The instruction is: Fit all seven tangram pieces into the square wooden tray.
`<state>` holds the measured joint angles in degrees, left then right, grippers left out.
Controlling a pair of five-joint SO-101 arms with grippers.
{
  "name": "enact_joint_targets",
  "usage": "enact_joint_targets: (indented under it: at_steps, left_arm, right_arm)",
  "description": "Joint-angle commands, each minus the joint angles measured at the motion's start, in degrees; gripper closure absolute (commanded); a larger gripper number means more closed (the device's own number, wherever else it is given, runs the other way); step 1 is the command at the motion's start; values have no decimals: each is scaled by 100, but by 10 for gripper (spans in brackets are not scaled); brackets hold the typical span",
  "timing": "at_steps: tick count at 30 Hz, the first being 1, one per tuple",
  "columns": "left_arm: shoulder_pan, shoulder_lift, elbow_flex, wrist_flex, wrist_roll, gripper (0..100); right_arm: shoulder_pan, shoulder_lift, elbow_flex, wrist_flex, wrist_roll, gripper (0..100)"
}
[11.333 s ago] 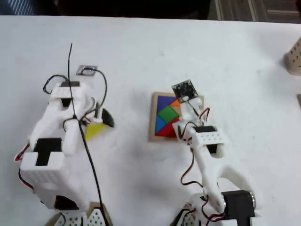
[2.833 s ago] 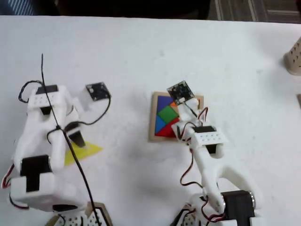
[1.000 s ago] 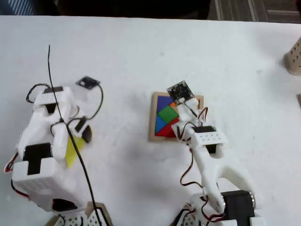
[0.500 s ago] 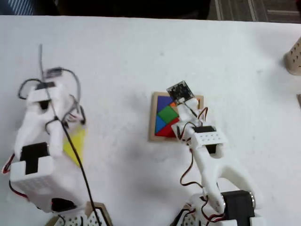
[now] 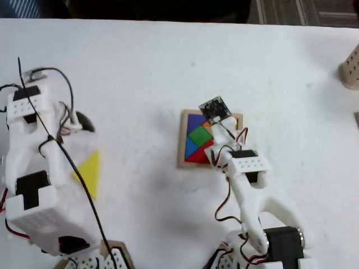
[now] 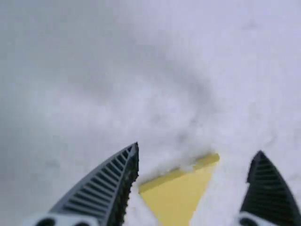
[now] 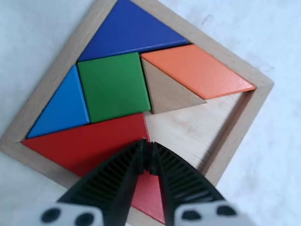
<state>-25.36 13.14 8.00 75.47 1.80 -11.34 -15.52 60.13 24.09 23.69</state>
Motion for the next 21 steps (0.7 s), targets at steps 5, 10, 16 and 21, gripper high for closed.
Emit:
enact_joint_targets:
  at_steps: [5, 10, 16, 21]
  left_arm:
    - [-119, -66, 633, -563, -2031, 600]
    - [-145, -75, 1468, -1609, -2057, 600]
    - [-303, -743, 2303, -2013, -2154, 600]
    - [-330, -1121, 2787, -2321, -2462, 600]
  right_arm:
    - [-136, 13, 44, 40, 70, 981]
    - [-31, -189, 79, 347, 70, 981]
    - [22, -637, 475, 418, 70, 981]
    - [22, -989, 800, 435, 70, 981]
